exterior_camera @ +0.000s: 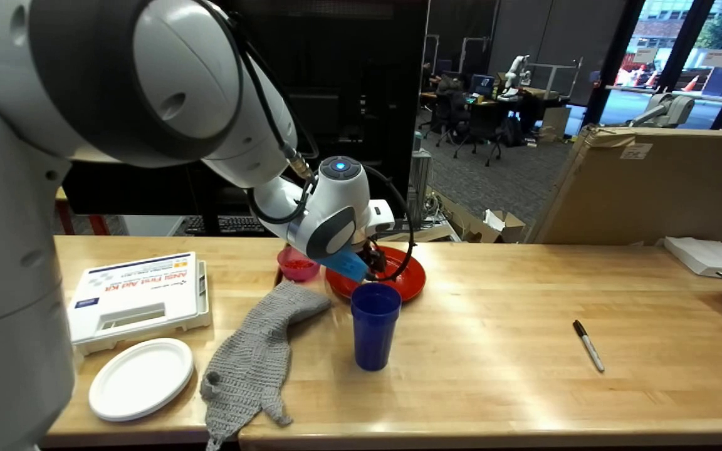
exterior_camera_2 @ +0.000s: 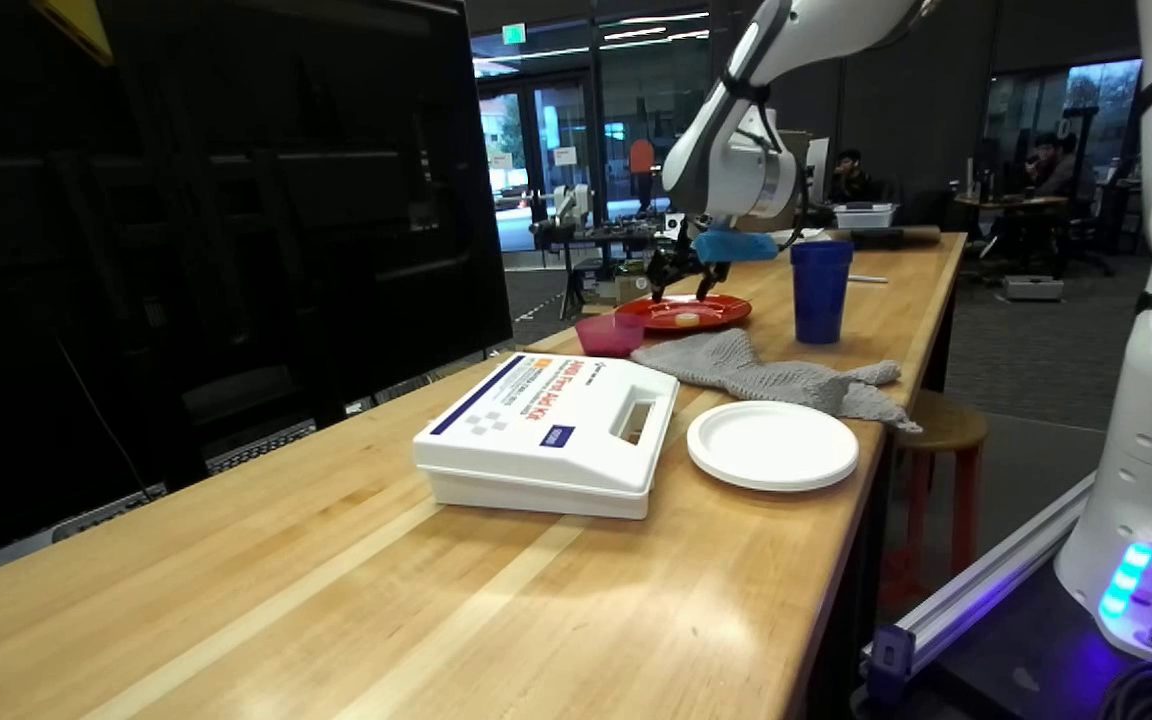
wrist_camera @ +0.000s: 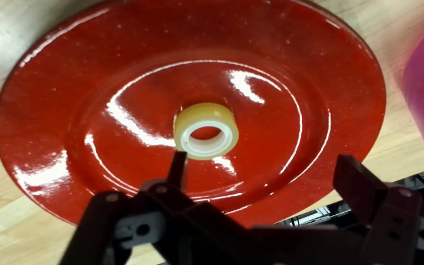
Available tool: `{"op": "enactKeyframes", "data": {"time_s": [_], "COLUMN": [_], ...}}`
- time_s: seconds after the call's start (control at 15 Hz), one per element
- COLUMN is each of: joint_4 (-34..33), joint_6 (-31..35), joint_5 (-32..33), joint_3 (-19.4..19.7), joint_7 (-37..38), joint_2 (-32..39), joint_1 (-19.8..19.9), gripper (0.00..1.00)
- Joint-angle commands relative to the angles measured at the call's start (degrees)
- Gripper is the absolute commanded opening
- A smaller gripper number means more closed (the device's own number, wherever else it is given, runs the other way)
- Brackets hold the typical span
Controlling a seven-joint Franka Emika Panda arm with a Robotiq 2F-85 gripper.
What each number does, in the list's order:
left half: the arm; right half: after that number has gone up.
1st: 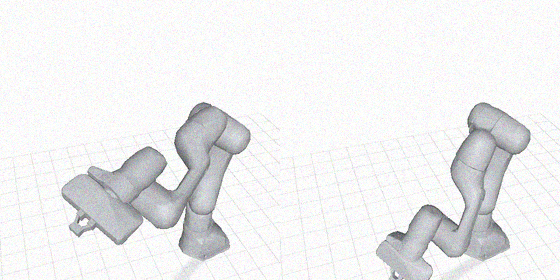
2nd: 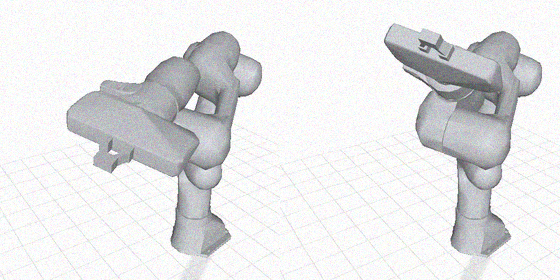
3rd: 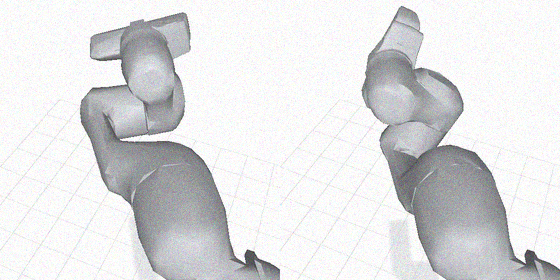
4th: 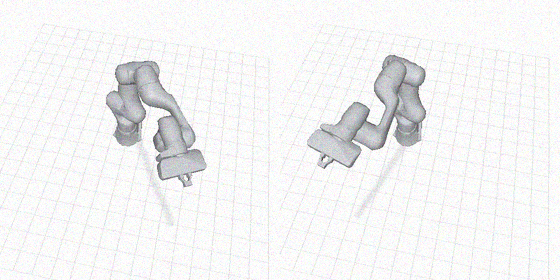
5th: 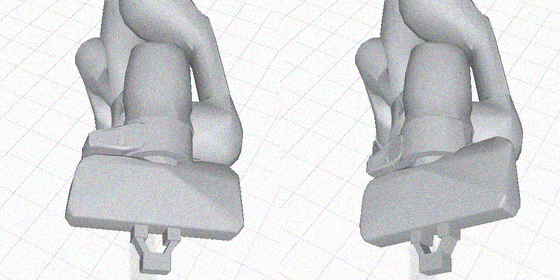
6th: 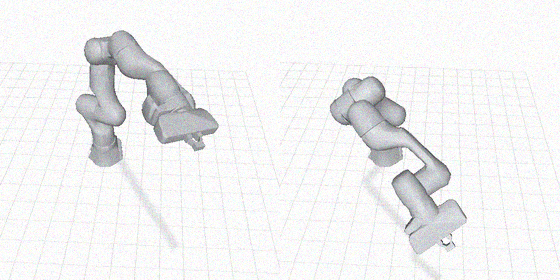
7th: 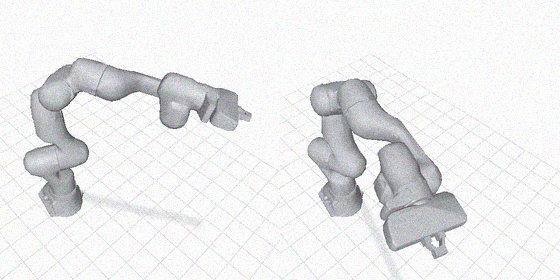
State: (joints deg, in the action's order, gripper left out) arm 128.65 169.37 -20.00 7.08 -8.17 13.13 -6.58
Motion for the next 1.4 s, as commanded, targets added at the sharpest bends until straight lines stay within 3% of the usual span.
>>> {"op": "enactKeyframes", "data": {"time_s": [0.0,0.47,1.33], "joint_4": [-1.61,-3.64,-5.43], "joint_6": [-0.53,-1.11,-1.54], "joint_5": [6.63,15.73,18.96], "joint_3": [-2.37,-0.55,0.99], "joint_7": [5.87,13.91,16.71], "joint_2": [0.79,2.90,6.74], "joint_1": [3.18,3.99,3.51], "gripper": [1.00,1.00,1.00]}}
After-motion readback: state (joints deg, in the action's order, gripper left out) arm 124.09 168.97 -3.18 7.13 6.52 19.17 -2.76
